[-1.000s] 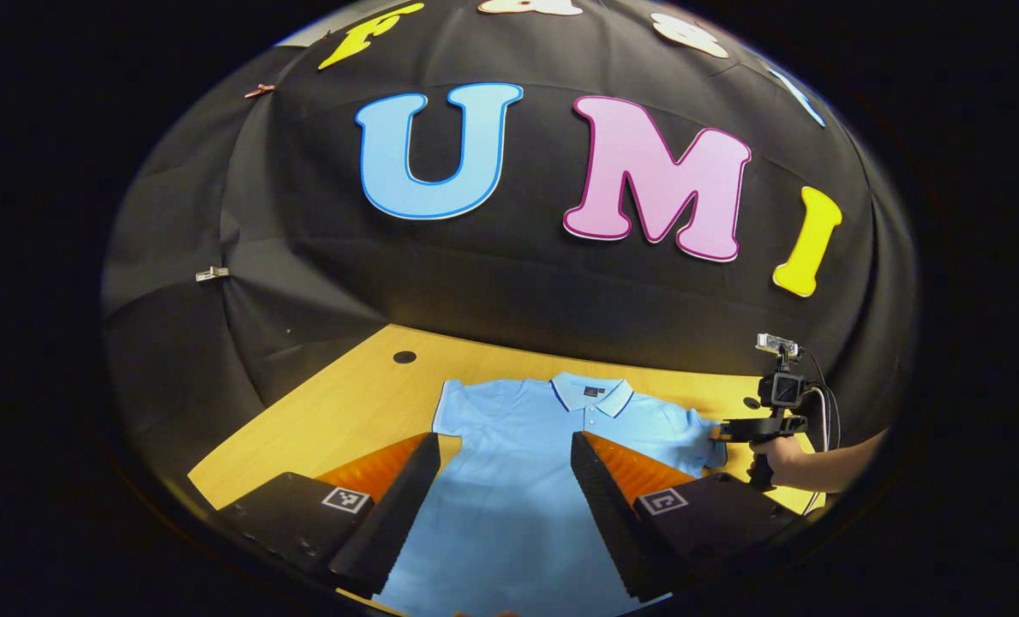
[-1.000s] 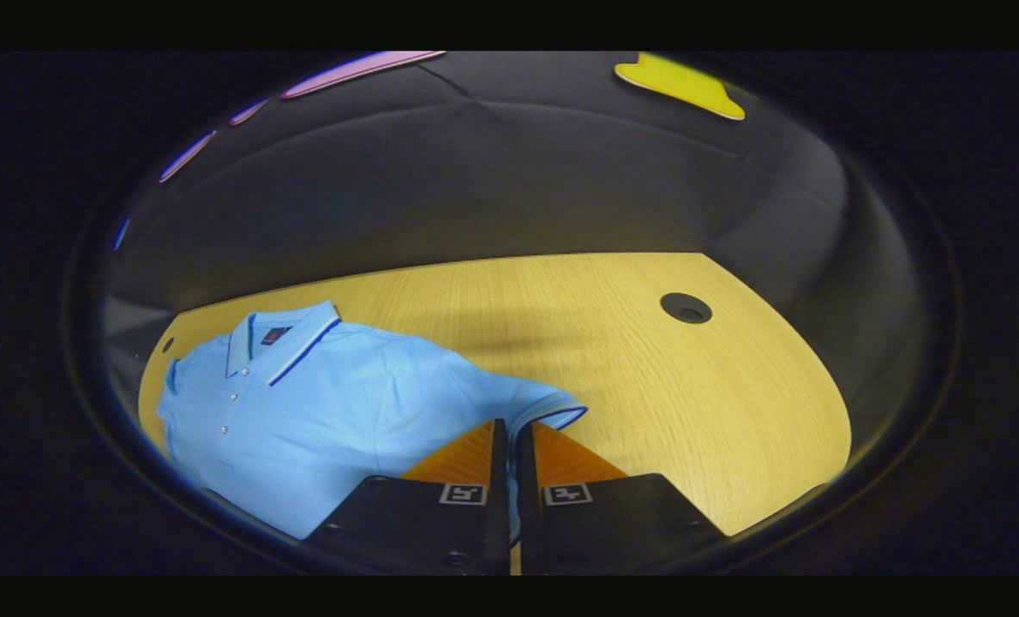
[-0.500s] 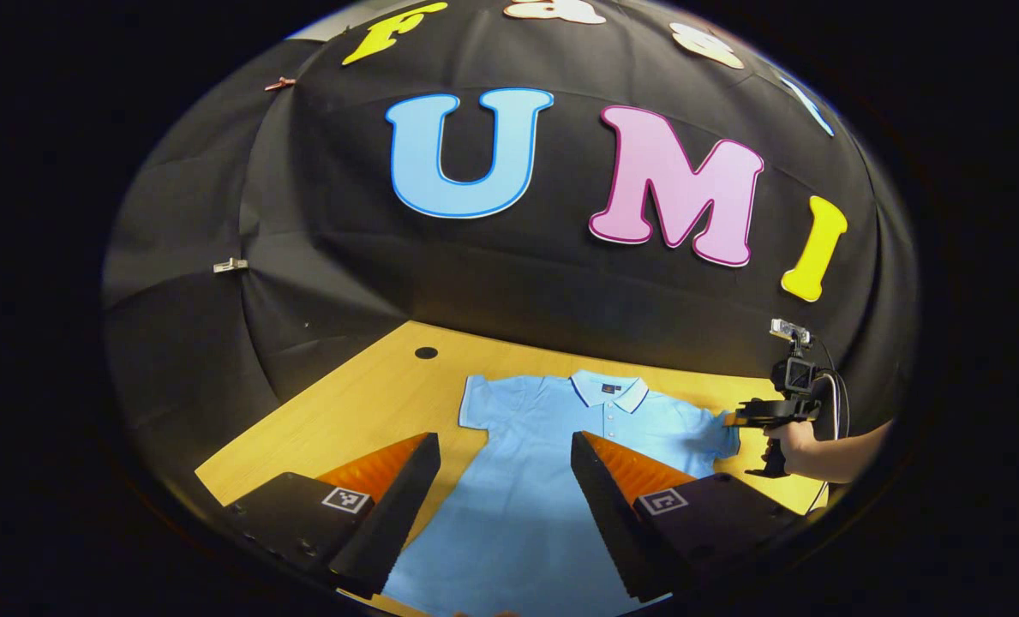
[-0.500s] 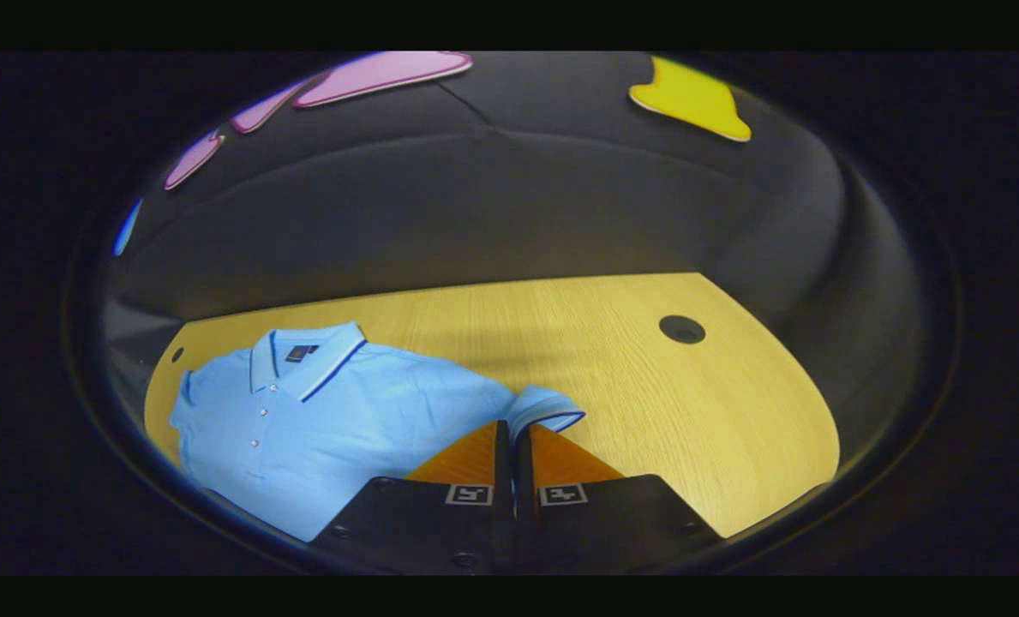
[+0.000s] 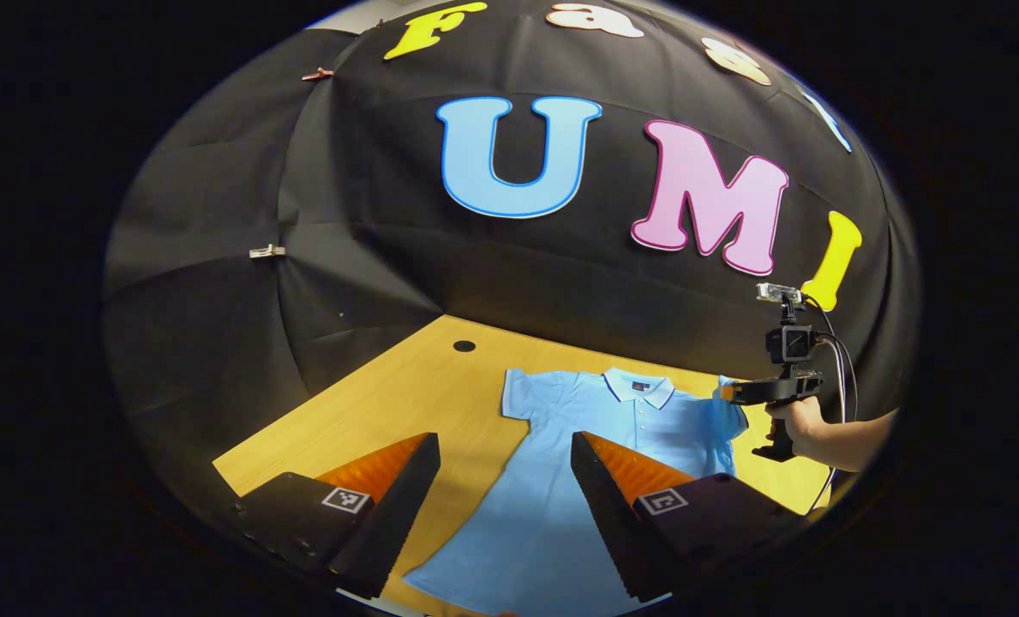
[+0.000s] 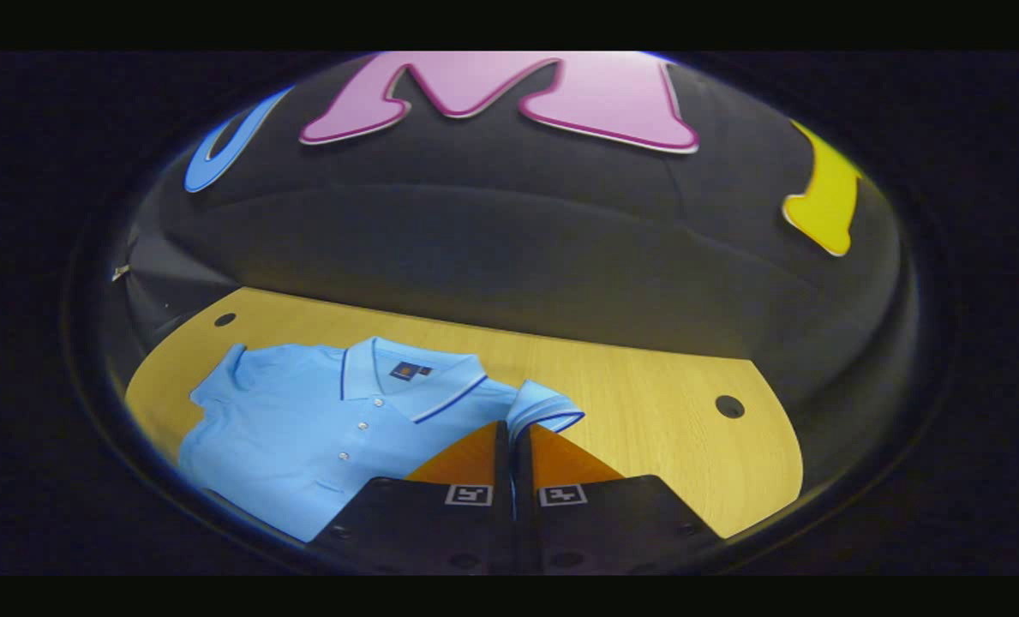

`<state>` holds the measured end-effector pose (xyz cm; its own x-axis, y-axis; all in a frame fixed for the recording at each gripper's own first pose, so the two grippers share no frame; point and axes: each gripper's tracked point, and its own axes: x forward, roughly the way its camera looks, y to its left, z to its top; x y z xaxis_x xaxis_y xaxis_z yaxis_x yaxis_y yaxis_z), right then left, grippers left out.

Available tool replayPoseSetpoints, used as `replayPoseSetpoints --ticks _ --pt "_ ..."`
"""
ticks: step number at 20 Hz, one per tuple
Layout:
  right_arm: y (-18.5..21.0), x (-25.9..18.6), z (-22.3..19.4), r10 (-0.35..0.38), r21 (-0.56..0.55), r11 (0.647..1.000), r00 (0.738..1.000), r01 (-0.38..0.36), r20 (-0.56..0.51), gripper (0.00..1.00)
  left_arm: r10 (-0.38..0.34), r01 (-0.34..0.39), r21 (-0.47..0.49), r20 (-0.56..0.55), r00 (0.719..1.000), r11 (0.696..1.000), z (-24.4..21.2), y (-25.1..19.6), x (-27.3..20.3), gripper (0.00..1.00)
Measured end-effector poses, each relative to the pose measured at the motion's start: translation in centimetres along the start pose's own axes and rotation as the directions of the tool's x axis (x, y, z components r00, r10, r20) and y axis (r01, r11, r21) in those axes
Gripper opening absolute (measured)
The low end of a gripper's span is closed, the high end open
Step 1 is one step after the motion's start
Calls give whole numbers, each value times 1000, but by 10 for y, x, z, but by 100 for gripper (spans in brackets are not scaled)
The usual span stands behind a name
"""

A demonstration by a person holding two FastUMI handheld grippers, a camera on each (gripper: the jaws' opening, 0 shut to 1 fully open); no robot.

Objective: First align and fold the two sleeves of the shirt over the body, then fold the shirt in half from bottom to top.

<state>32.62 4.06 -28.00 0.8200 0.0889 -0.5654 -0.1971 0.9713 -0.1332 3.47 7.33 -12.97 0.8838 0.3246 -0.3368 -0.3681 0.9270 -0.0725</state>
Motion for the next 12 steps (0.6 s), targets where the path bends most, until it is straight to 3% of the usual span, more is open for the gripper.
replayPoseSetpoints --ticks 2,3,5,6,9,12 --pt "27 4 2 25 -40 999 1000 -25 1 11 16 -16 -8 4 1000 1000 0 12 -4 98" --pt "39 5 0 38 -53 998 999 -38 -8 11 23 -23 -9 6 1000 1000 1 18 -6 98" --pt "64 5 -10 68 -52 996 997 -70 -40 0 33 -33 -15 5 999 999 -1 26 -7 98" --pt "76 8 -16 82 -52 995 995 -85 -58 0 38 -38 -18 0 999 999 -4 29 -8 98" --pt "111 7 -25 154 -60 986 986 -157 -61 16 40 -41 -16 -1 999 999 -5 33 -6 98" --pt "132 -4 -35 199 -84 975 978 -204 -71 48 32 -32 -6 1 999 999 -4 32 -1 98"
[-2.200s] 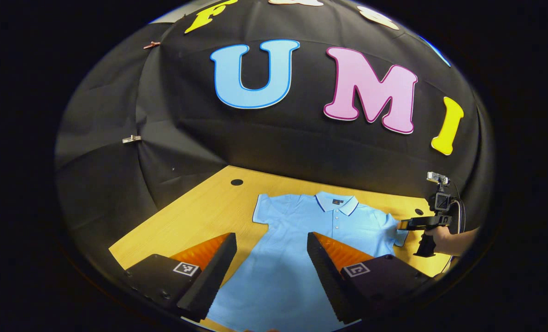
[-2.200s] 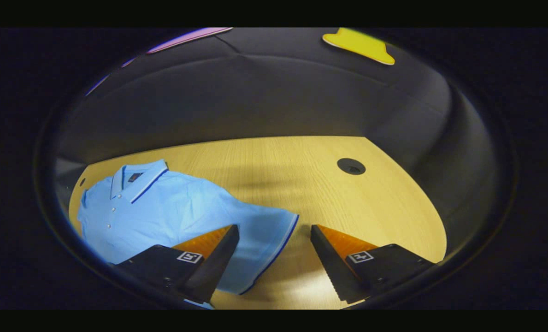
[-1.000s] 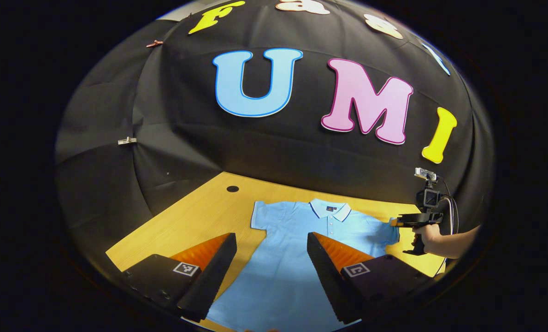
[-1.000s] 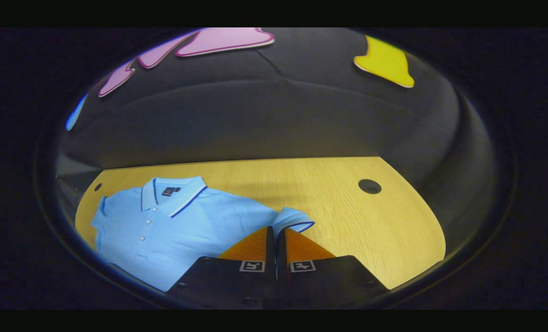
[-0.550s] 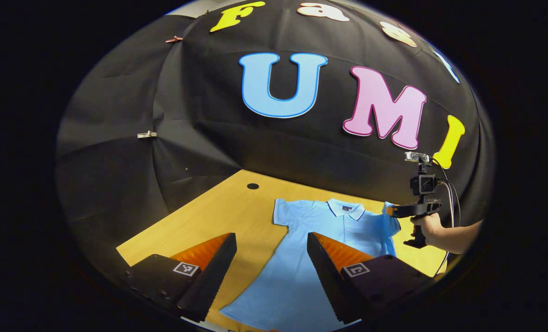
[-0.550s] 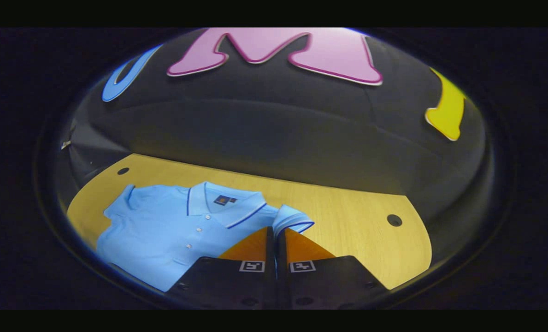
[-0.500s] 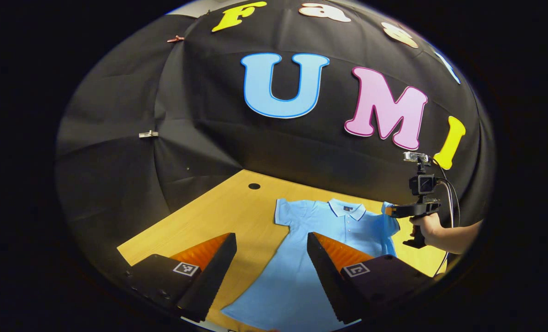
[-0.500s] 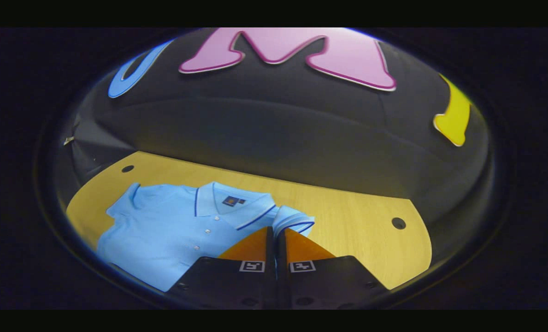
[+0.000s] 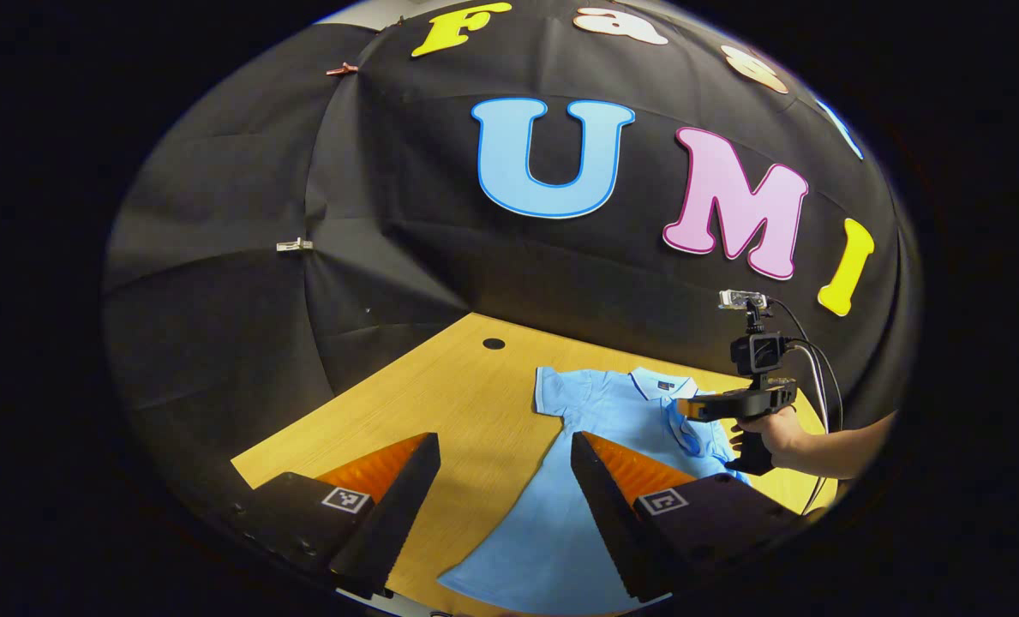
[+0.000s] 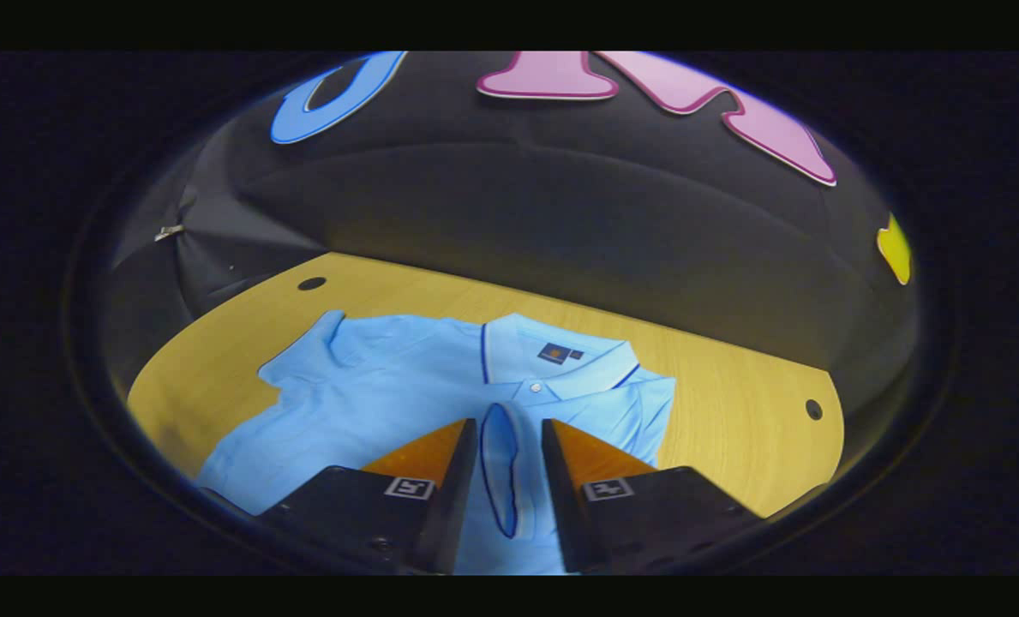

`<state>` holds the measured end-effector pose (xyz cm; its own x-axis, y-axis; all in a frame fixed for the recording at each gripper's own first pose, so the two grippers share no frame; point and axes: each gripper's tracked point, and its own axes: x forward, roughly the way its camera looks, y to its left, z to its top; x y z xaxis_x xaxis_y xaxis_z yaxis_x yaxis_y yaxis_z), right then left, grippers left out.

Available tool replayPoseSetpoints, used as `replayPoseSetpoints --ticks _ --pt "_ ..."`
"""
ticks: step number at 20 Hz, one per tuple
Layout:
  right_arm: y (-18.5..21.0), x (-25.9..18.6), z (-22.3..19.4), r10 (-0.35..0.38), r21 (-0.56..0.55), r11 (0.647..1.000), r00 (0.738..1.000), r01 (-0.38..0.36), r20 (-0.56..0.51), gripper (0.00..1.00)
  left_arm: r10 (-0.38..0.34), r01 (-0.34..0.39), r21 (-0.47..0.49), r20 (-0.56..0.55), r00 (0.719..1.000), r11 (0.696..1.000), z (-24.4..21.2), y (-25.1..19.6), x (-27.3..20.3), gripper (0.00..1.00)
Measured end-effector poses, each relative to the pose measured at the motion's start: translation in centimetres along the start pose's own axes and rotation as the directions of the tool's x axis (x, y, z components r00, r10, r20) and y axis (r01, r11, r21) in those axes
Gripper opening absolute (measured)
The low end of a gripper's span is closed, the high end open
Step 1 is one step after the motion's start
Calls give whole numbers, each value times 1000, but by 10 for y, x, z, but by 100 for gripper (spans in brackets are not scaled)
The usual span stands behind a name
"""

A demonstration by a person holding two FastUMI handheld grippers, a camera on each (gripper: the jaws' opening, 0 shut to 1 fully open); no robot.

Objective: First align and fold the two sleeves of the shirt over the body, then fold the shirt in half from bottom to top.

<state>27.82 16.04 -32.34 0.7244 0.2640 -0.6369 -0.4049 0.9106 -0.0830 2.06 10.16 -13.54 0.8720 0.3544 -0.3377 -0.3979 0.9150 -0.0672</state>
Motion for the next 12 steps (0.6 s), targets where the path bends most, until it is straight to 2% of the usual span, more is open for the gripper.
replayPoseSetpoints --ticks 4,8,12 --pt "-1 -25 2 -7 -28 1000 999 8 49 96 -27 27 -4 9 1000 1000 6 -9 13 98" --pt "-26 -63 6 -46 -25 999 994 48 94 98 -39 39 13 20 999 999 15 -14 35 98" --pt "-69 -99 3 -108 15 994 988 107 113 98 -62 61 45 19 998 997 28 -21 81 98"
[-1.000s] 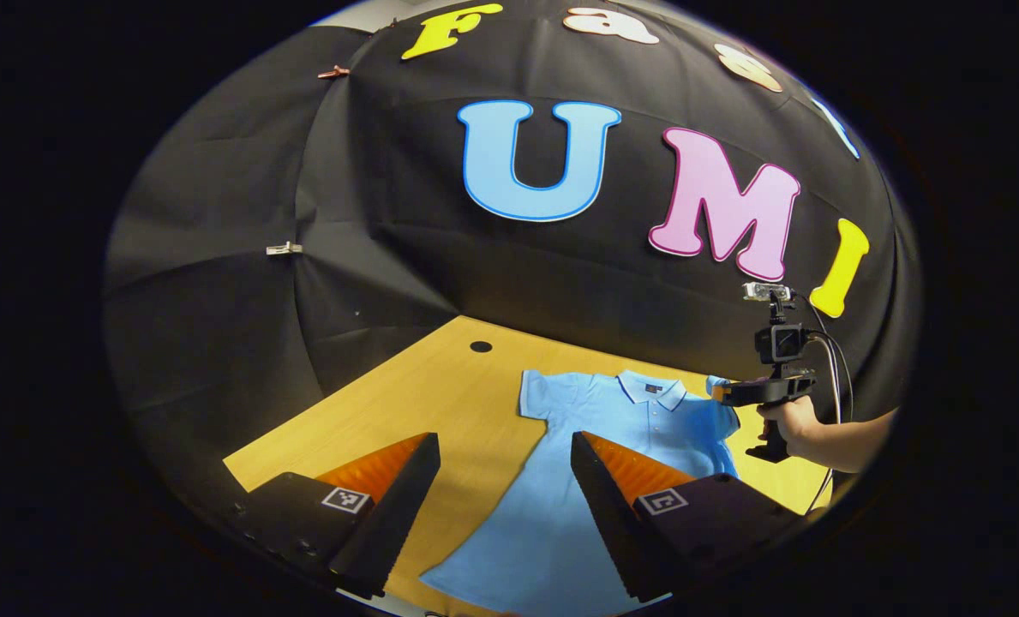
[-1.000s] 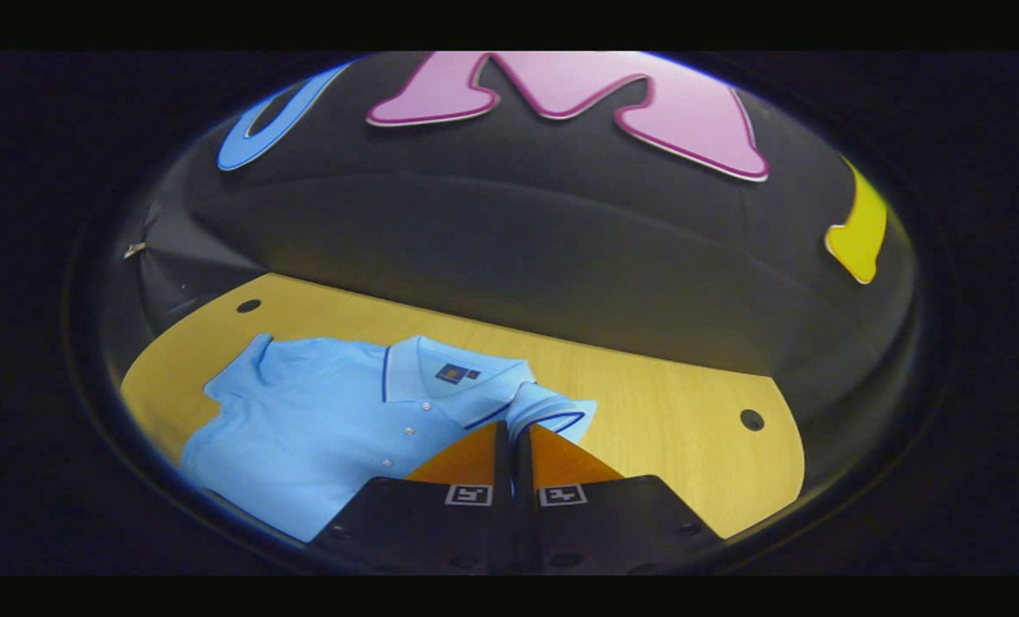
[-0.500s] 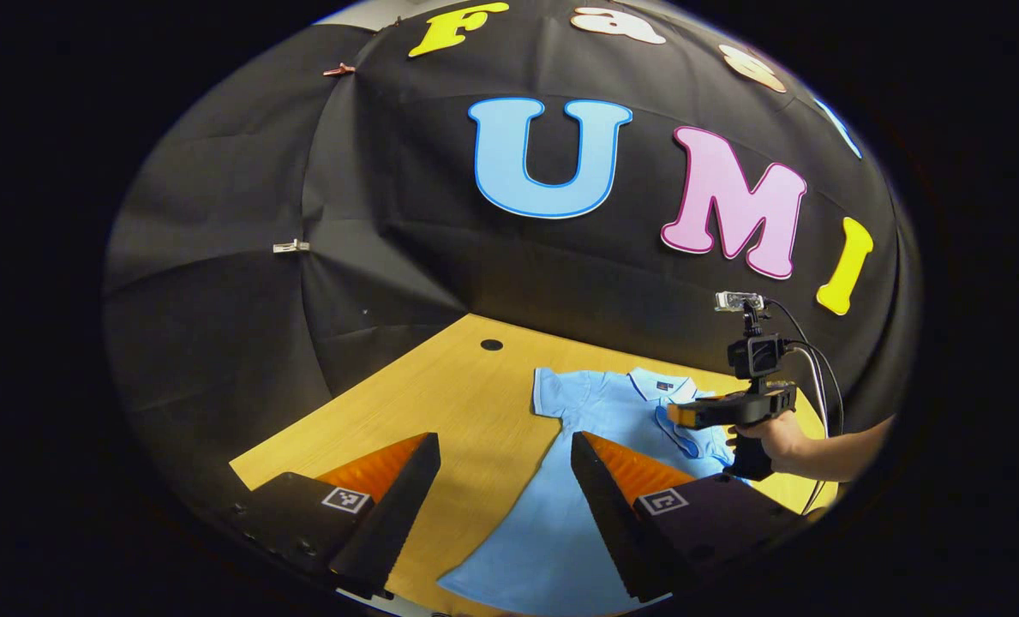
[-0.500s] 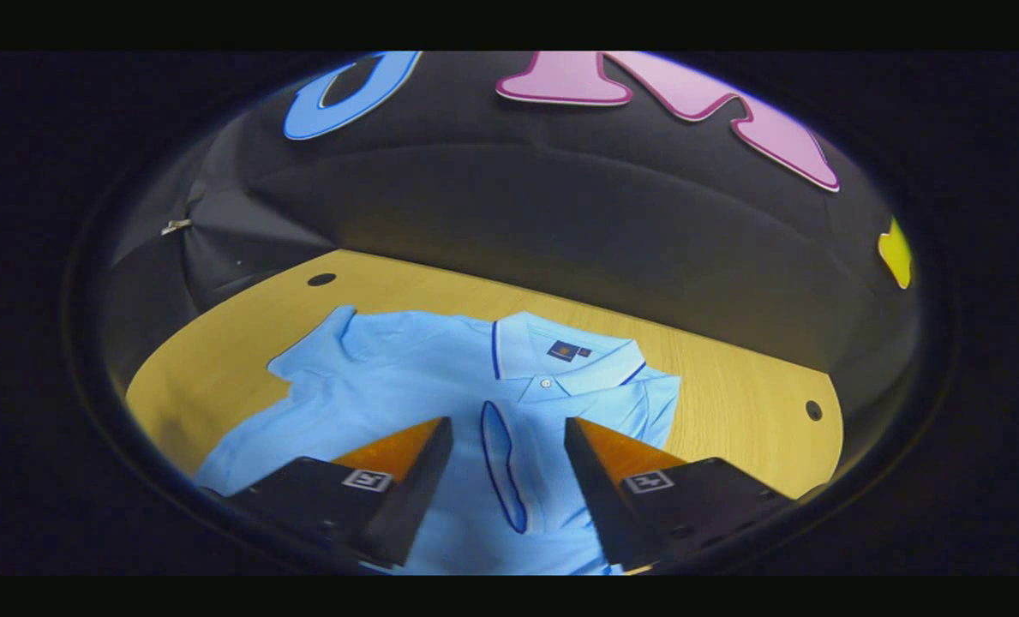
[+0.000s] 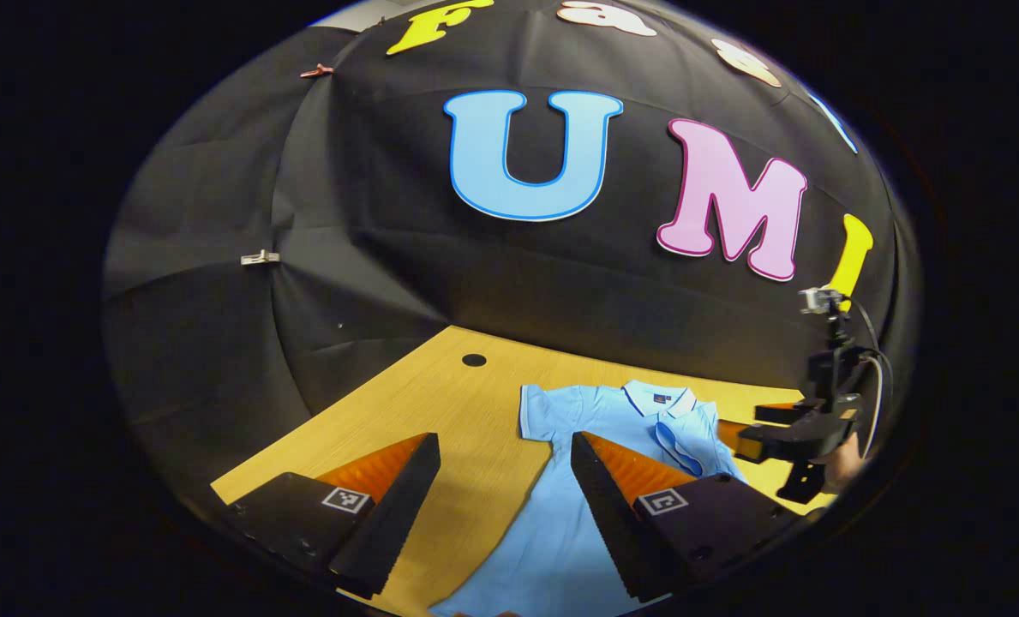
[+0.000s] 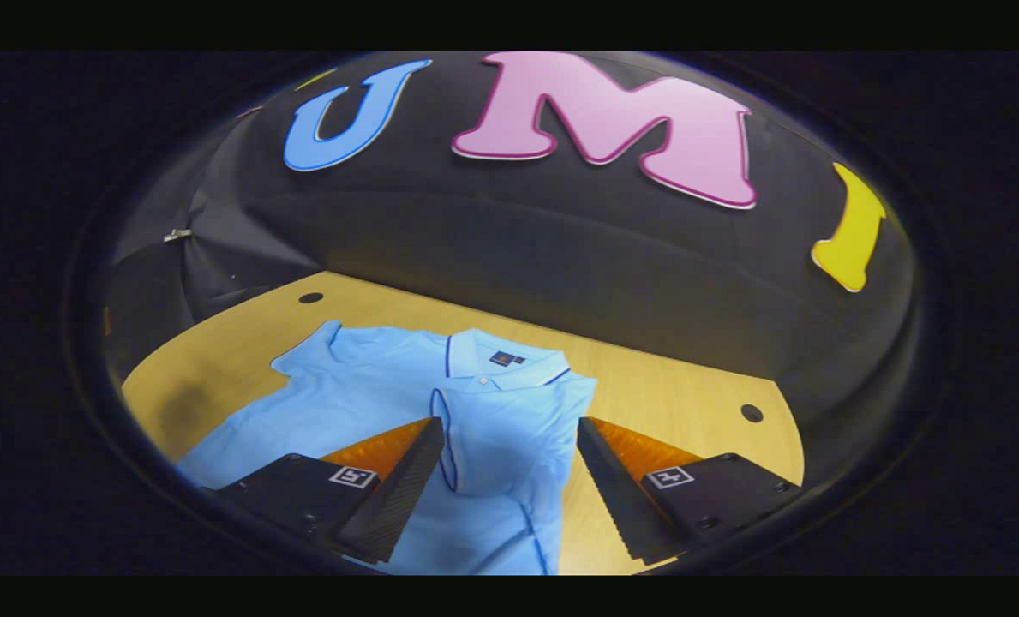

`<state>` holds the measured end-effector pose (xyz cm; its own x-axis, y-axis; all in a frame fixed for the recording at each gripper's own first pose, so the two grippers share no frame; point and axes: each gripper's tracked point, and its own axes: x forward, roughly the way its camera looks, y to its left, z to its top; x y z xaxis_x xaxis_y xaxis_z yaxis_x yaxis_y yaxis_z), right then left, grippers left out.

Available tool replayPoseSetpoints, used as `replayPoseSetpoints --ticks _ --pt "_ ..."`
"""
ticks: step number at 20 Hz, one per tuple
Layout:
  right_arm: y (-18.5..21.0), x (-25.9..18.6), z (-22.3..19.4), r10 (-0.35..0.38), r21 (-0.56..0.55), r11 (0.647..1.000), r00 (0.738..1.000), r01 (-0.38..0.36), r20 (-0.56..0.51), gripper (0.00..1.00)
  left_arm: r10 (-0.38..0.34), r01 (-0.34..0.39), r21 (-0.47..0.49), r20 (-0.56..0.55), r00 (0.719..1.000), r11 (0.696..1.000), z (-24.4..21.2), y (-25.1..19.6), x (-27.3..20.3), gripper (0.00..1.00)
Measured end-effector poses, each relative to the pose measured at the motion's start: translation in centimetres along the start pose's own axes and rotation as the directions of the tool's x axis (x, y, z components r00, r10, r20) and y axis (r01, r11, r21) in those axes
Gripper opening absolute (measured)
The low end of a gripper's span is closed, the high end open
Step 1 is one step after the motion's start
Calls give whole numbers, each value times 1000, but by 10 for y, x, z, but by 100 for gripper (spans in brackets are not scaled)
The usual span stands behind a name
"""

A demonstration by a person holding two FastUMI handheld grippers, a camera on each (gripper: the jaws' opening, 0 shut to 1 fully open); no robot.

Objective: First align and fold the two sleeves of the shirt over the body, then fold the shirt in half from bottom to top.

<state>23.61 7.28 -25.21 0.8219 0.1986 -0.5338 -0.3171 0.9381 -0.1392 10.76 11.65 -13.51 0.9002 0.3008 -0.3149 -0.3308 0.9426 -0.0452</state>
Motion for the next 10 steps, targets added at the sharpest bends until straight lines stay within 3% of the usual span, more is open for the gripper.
replayPoseSetpoints --ticks 6,10 --pt "-73 -48 -5 -73 38 997 997 72 38 97 -105 106 47 -24 994 993 10 -17 89 98" --pt "-129 -73 -19 -159 73 985 987 157 25 98 -146 151 90 -58 988 984 -3 -30 153 98"
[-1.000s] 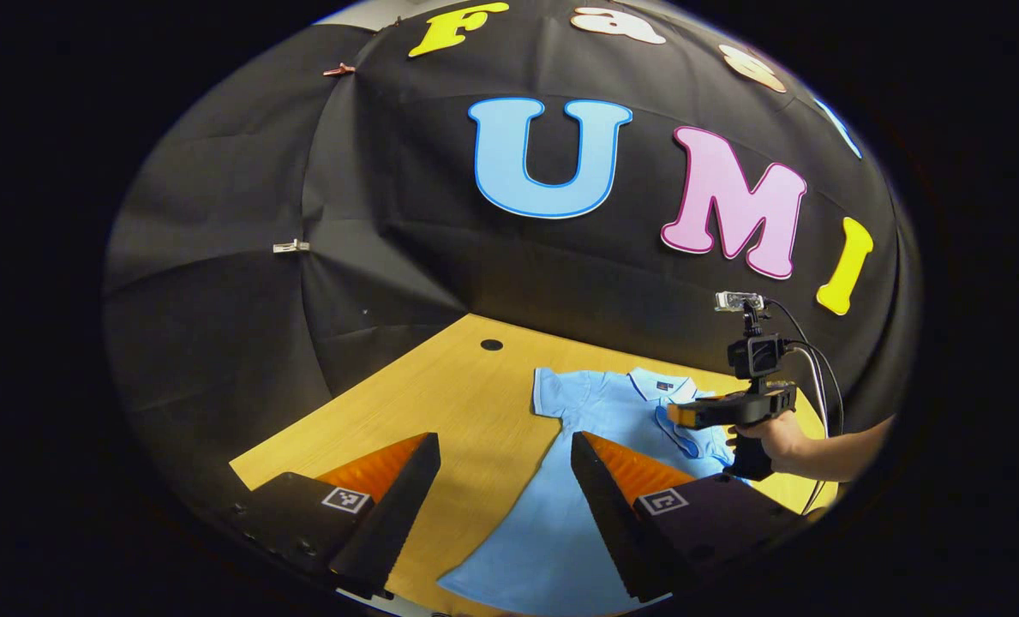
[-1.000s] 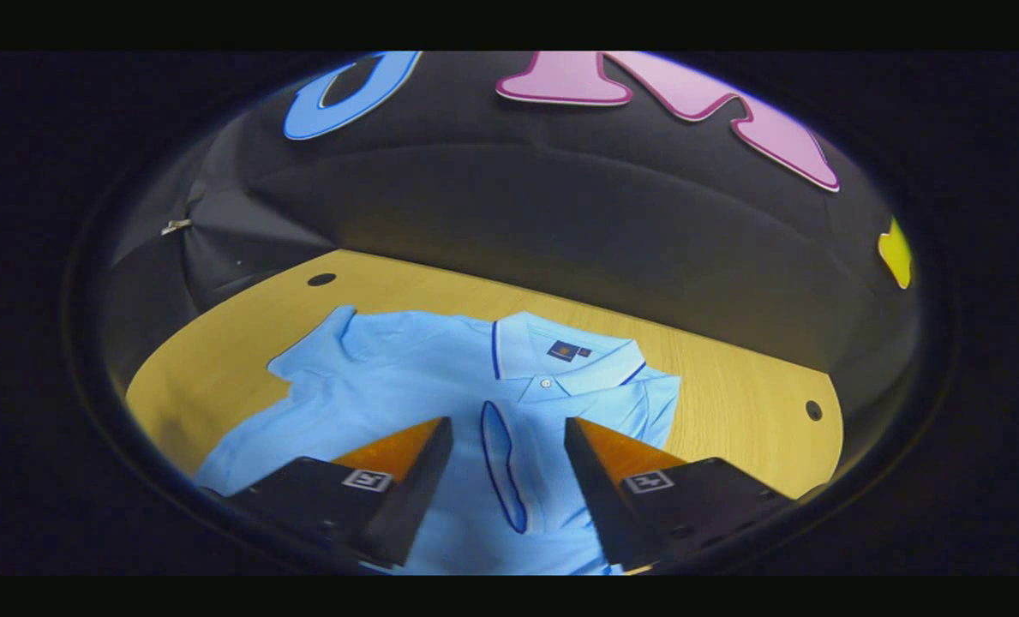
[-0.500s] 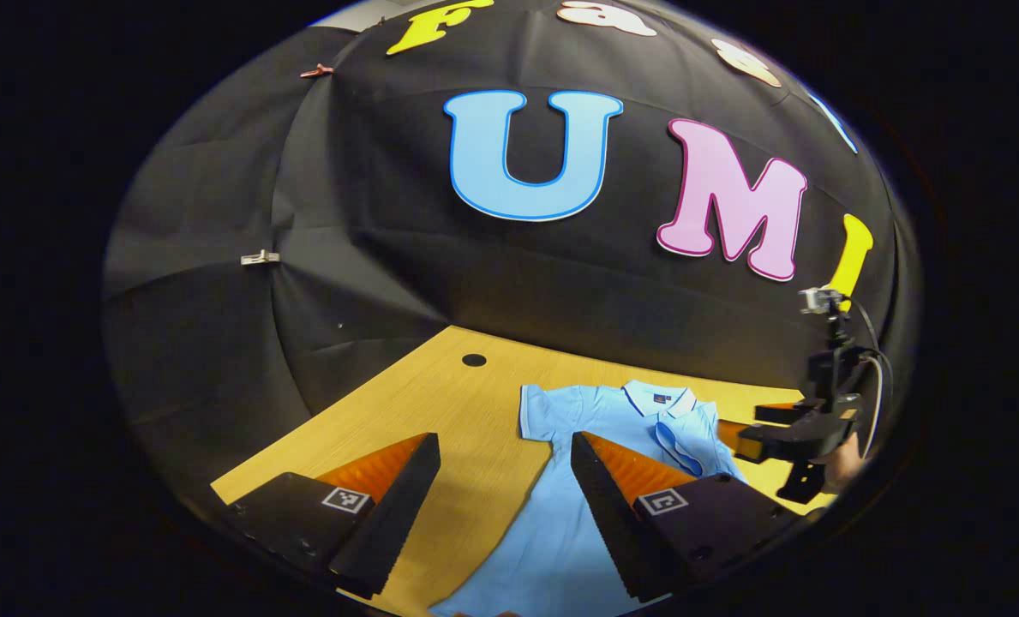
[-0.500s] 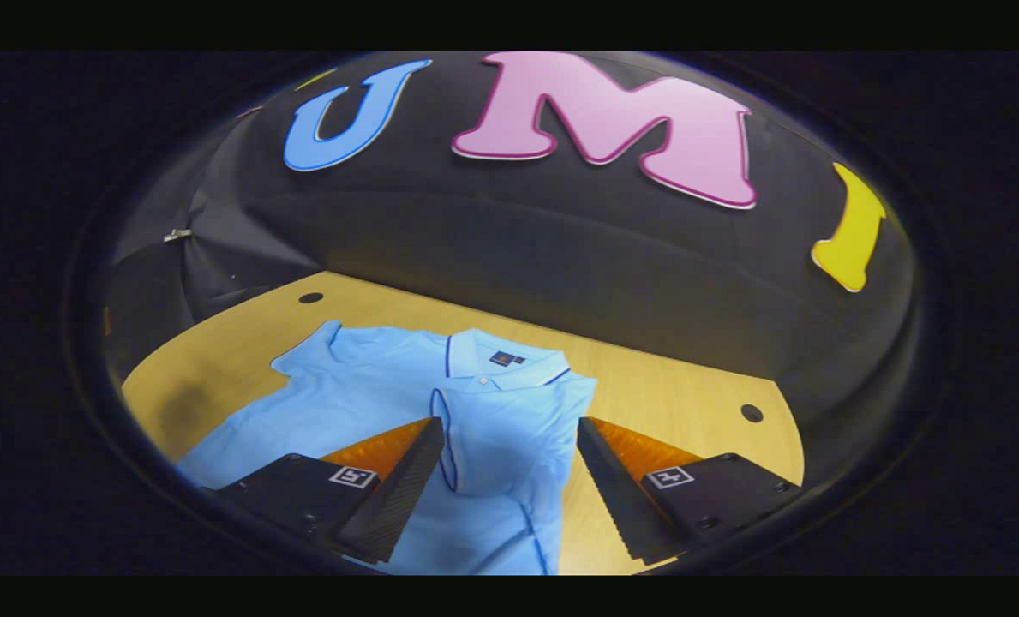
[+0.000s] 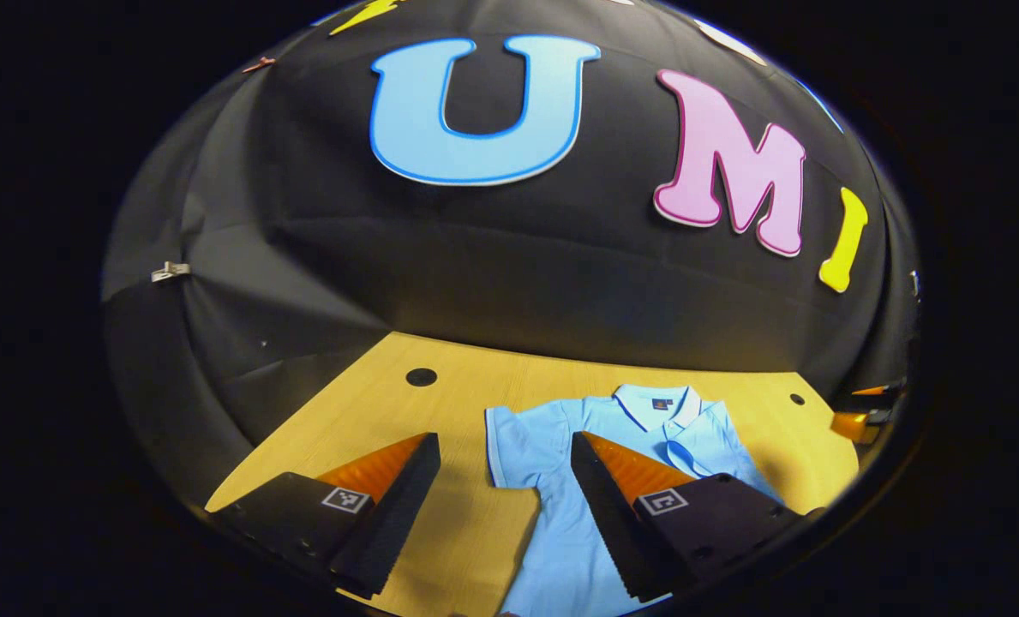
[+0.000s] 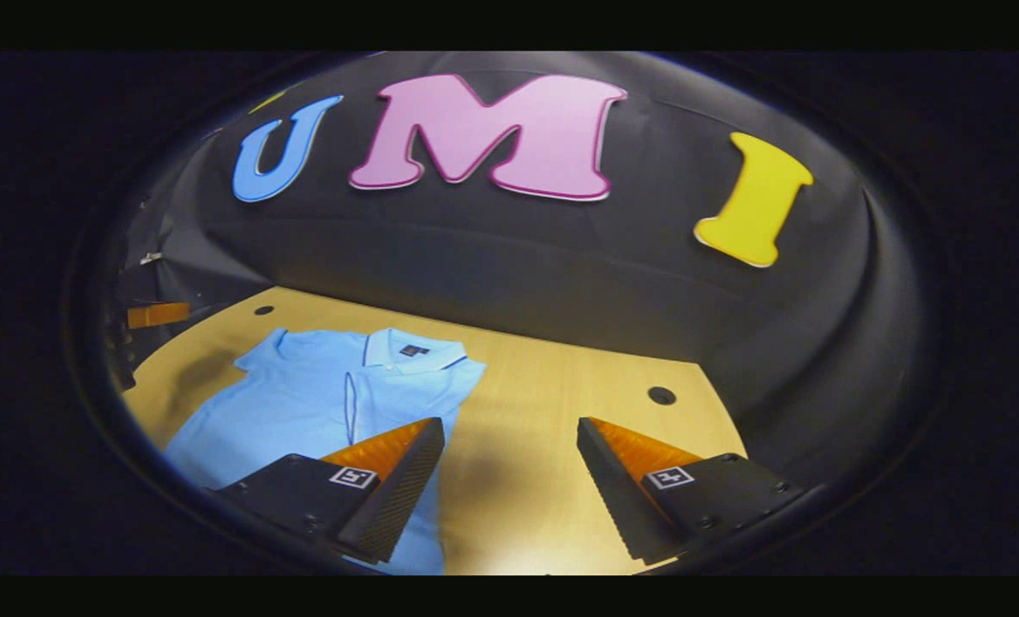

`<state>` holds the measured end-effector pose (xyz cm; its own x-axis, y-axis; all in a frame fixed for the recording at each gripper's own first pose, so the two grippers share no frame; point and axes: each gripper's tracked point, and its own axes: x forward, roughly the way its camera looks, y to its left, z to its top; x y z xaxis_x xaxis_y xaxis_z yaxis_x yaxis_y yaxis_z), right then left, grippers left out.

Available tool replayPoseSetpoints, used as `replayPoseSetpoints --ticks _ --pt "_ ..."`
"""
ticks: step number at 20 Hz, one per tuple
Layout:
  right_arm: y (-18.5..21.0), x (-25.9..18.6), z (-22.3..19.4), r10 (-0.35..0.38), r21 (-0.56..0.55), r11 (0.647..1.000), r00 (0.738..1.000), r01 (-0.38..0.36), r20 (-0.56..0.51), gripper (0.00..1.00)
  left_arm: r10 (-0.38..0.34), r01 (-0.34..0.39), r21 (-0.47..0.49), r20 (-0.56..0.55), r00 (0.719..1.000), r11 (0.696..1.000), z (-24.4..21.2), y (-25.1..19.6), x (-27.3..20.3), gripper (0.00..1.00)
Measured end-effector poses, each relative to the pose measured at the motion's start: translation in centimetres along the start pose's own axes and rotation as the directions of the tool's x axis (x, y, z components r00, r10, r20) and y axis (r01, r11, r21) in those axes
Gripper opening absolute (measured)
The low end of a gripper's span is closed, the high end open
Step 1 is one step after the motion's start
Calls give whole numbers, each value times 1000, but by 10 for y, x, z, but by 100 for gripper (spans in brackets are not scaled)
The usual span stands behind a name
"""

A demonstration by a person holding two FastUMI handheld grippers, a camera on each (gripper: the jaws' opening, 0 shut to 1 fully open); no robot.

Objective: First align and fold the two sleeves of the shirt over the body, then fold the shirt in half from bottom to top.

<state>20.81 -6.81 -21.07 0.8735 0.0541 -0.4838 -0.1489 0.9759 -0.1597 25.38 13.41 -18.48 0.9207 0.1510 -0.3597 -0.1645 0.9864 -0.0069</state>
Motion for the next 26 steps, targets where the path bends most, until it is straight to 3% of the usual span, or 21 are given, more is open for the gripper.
replayPoseSetpoints --ticks 6,11,16,20,22,26 --pt "-51 -23 -12 -98 60 993 995 97 9 98 -31 32 16 -56 998 999 -25 0 103 98" --pt "-55 -28 -49 -117 56 991 993 118 -35 98 -17 31 84 -159 987 996 -58 0 166 98" --pt "-46 -14 -66 -79 120 989 994 89 -78 96 9 11 82 -236 972 997 -78 8 195 97" --pt "-41 -4 -75 -61 155 985 994 76 -94 97 -28 57 104 -263 964 993 -79 -1 195 94" --pt "-40 -1 -78 -54 159 985 994 68 -93 98 -47 77 100 -268 962 992 -81 -9 195 84" --pt "-41 3 -79 -38 173 984 996 51 -80 98 -71 91 71 -247 966 993 -77 -24 197 13"
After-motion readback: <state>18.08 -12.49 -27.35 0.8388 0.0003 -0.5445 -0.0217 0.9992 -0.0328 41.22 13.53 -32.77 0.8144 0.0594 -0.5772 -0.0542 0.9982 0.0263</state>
